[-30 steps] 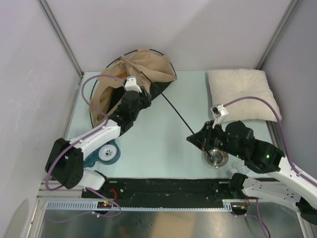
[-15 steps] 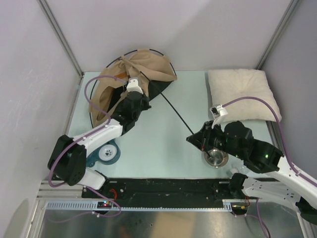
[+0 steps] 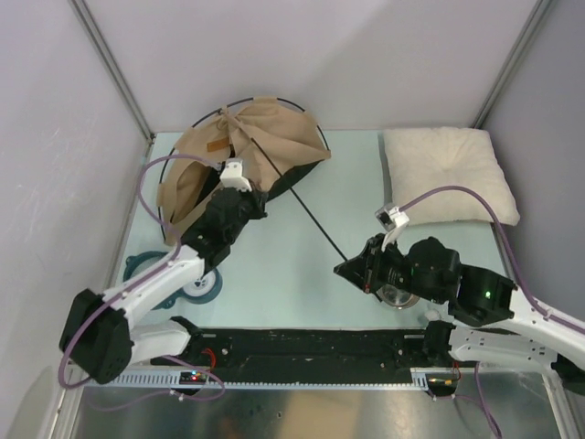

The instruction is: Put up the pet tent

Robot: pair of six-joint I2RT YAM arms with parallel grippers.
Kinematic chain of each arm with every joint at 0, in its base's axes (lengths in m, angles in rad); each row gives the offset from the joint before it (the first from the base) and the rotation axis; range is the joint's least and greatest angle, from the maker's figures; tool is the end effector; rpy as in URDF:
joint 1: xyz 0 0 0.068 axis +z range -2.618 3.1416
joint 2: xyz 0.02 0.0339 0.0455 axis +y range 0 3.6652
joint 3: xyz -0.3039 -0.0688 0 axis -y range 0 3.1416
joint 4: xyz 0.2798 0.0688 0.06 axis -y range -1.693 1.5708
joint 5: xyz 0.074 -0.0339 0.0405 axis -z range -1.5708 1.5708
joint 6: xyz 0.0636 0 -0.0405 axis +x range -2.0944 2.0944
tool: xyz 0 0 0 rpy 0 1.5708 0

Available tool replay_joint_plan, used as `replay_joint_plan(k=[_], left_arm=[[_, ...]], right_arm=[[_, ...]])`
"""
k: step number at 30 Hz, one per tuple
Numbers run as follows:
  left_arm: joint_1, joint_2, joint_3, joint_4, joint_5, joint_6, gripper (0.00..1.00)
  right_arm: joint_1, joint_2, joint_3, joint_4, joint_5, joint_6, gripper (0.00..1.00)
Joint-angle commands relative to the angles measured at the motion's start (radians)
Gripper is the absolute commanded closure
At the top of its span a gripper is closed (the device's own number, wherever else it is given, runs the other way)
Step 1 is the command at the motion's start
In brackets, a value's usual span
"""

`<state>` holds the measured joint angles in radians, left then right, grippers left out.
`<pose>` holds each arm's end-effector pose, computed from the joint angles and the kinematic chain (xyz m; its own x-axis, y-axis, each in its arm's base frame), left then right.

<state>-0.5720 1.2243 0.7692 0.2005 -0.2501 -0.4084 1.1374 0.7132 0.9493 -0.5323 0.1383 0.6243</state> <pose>0.2824 -0.1631 0.2961 -0.3227 -0.2499 -0.9129 0.2124 0.9208 -0.3271 0.0832 0.1589 0.3961 -0.5925 0.0981 -0.7996 -0.6127 0.5894 0.5264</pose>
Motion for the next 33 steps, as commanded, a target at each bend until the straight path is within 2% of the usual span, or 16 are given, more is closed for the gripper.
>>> replay_joint_plan(k=[1,8,14,22,27,33], left_arm=[[-0.006,-0.133,-0.074,0.038,0.060,0.053,1.00],[-0.006,-0.288,-0.189,0.031,0.118,0.063,1.00],[-0.007,-0.405,-0.304,0.030,0.141,0.063,1.00],[-0.047,-0.581,-0.433,0.030,0.117,0.097,1.00],[-0.065,-0.612,-0.462,0.028,0.088,0.101,1.00],[-0.083,-0.618,-0.477,0.028,0.078,0.097,1.00]], right_arm=[[0.119,-0.022,0.002,0.097,0.124,-0.033,1.00],[0.292,-0.004,0.002,0.082,0.272,-0.020,1.00],[0.344,0.086,0.002,0.146,0.312,-0.035,1.00],[0.324,0.259,0.002,0.406,0.269,-0.082,1.00],[0.323,0.355,0.002,0.579,0.269,-0.087,1.00],[0.328,0.461,0.002,0.777,0.411,-0.090,1.00]])
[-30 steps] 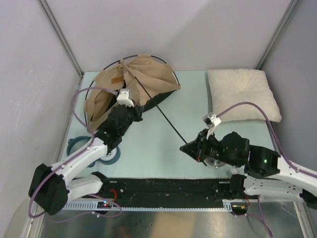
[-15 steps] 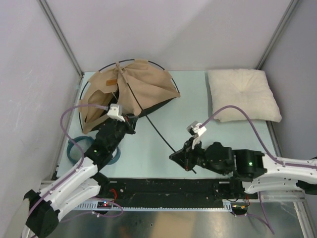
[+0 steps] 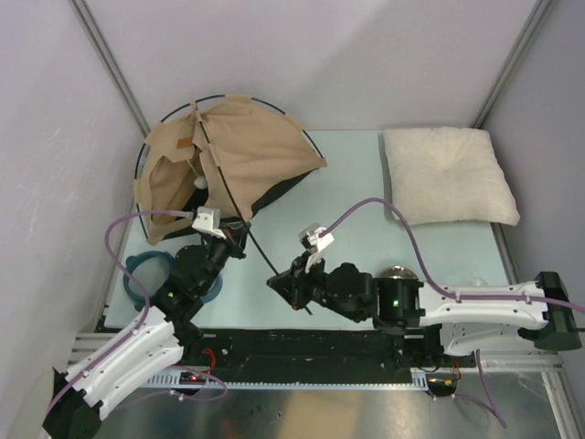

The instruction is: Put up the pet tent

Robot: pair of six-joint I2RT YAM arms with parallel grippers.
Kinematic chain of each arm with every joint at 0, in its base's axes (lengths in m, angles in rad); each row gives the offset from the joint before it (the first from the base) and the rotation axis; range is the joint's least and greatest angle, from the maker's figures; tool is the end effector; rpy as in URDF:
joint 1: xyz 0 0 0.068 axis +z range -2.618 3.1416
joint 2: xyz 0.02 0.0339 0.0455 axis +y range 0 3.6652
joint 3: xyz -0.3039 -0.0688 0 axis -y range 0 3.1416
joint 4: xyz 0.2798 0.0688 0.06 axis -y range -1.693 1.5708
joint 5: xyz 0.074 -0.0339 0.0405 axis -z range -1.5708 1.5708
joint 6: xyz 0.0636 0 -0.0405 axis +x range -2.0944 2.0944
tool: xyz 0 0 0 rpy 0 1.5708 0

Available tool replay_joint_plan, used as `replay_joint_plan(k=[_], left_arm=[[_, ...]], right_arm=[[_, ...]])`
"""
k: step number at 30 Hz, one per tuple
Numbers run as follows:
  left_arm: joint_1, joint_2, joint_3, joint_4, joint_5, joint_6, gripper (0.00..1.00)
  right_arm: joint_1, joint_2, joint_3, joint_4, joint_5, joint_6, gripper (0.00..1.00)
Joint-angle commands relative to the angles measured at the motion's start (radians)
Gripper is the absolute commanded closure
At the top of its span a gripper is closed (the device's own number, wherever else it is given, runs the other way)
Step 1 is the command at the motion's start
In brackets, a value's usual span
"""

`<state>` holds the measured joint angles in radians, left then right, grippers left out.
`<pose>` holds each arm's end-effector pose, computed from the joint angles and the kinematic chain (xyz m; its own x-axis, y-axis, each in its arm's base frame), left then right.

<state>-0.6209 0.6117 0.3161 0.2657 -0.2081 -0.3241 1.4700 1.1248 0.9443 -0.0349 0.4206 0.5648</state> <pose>0.1642 -0.1013 0.2598 -0.1508 -0.2752 -0.9495 0.3726 0.8738 -0.3125 0.0564 0.2998 0.3682 -0.4828 0.0819 -0.8719 -0.7217 0.5266 0.4492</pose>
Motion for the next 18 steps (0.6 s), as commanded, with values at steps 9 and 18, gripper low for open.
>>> replay_joint_plan(k=[9,18], left_arm=[[-0.099,-0.001,-0.035,-0.037,0.006,0.006,1.00],[-0.167,-0.035,-0.065,-0.038,-0.039,-0.030,1.00]], right_arm=[[-0.029,0.169,0.007,0.618,0.299,-0.046,1.00],[-0.162,0.220,0.007,0.770,0.271,0.019,1.00]])
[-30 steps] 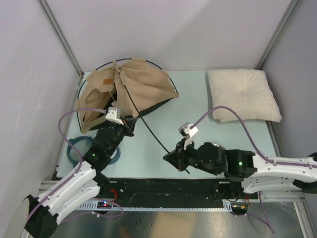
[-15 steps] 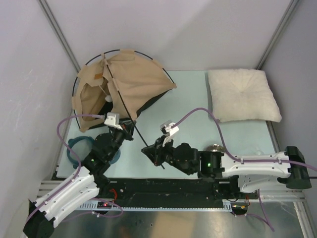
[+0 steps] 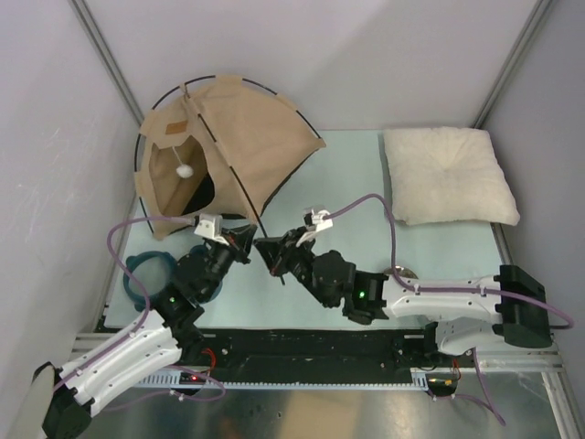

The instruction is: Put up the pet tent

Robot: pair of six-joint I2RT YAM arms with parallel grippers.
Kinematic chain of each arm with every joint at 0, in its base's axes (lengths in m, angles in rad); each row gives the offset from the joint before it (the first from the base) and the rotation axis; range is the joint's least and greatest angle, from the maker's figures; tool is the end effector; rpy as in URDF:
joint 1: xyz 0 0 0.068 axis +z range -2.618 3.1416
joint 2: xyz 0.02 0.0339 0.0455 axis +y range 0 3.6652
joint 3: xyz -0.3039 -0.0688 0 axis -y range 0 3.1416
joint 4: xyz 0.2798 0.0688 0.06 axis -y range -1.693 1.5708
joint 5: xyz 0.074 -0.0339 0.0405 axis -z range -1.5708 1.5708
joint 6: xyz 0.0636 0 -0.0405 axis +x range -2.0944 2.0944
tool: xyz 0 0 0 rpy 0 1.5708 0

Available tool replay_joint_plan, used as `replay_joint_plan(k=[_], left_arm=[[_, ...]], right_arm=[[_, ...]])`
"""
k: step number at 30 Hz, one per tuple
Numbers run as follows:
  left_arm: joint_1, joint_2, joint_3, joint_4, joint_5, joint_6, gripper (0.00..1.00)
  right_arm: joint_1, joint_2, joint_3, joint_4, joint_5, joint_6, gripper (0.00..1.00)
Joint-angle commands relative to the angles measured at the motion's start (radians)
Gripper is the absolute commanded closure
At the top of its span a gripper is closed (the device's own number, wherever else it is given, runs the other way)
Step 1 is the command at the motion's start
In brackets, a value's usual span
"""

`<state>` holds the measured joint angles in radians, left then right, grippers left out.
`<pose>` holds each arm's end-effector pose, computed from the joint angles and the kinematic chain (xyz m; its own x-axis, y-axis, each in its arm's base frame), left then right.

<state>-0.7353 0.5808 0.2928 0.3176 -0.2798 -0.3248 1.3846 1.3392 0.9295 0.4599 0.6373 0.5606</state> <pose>0.1500 -0.1120 0.2623 -0.1196 -0.3054 -0.9447 0.4240 0.8447 -0.3267 0.1030 0.3426 0.3591 -0.3536 0.4314 -0.8300 -0.5807 0.5944 0.5563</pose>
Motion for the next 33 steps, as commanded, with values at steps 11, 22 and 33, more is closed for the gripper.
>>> replay_joint_plan(k=[11,22,33], left_arm=[[-0.128,0.028,-0.035,-0.089,-0.026,-0.058,1.00],[-0.189,0.011,-0.045,-0.094,-0.034,-0.063,1.00],[-0.227,-0.013,-0.049,-0.097,-0.032,-0.066,1.00]], right_arm=[[-0.185,0.088,0.048,0.436,0.008,0.019,1.00],[-0.284,0.125,0.088,0.433,-0.128,0.004,1.00],[-0.329,0.219,0.174,0.464,-0.224,-0.044,1.00]])
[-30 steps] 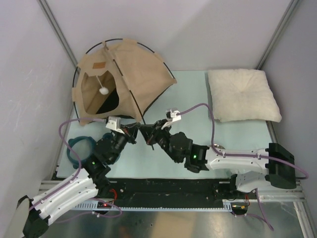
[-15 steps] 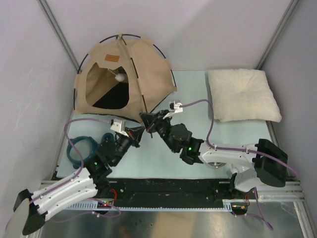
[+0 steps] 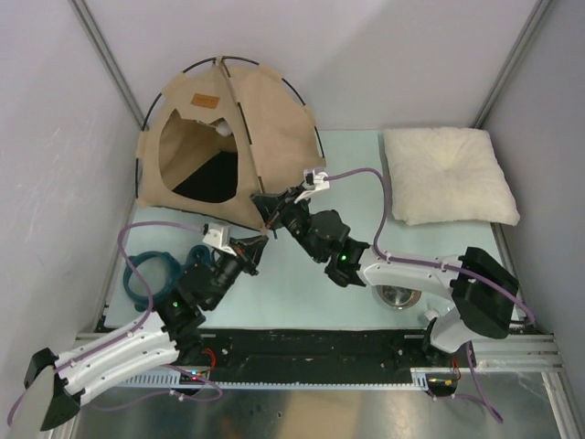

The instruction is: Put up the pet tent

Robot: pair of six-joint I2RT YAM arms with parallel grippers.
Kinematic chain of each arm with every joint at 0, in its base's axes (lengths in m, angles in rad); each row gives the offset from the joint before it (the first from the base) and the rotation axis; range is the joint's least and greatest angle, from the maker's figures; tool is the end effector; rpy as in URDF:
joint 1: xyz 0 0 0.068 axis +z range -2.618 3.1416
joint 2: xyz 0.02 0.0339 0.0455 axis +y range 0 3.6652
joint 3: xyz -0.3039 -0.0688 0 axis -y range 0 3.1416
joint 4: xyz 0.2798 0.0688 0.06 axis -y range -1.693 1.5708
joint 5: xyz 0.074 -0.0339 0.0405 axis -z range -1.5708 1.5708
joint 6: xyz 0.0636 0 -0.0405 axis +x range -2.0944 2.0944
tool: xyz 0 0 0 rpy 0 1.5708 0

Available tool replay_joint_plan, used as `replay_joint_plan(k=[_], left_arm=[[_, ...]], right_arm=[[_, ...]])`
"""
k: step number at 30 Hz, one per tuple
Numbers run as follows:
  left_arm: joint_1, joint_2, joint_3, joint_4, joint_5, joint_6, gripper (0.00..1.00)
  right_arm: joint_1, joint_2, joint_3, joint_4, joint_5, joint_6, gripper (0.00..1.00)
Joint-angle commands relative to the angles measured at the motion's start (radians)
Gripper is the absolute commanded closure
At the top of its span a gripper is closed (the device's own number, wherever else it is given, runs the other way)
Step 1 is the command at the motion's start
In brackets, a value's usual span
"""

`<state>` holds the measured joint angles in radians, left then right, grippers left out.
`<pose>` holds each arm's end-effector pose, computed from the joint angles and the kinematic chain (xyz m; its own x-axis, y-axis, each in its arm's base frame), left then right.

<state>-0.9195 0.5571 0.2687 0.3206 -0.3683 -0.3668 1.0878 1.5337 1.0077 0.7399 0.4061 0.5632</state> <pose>0.1277 -0.1298 0.2564 -0.1696 -0.3294 -0.9288 0.4960 0.7859 -0.3693 0.2128 0.3516 0.3567 -0.2553 0.5693 -0.7815 -0.5890 0.5495 0.5926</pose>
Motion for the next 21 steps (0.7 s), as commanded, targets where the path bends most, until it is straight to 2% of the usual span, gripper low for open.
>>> replay_joint_plan(k=[1,21], left_arm=[[-0.047,0.013,-0.022,-0.100,0.058,-0.024,1.00],[-0.130,0.037,0.028,-0.120,0.033,0.004,1.00]], right_arm=[[-0.031,0.037,0.100,0.195,0.010,-0.056,1.00],[-0.013,0.194,0.131,0.358,0.113,-0.162,1.00]])
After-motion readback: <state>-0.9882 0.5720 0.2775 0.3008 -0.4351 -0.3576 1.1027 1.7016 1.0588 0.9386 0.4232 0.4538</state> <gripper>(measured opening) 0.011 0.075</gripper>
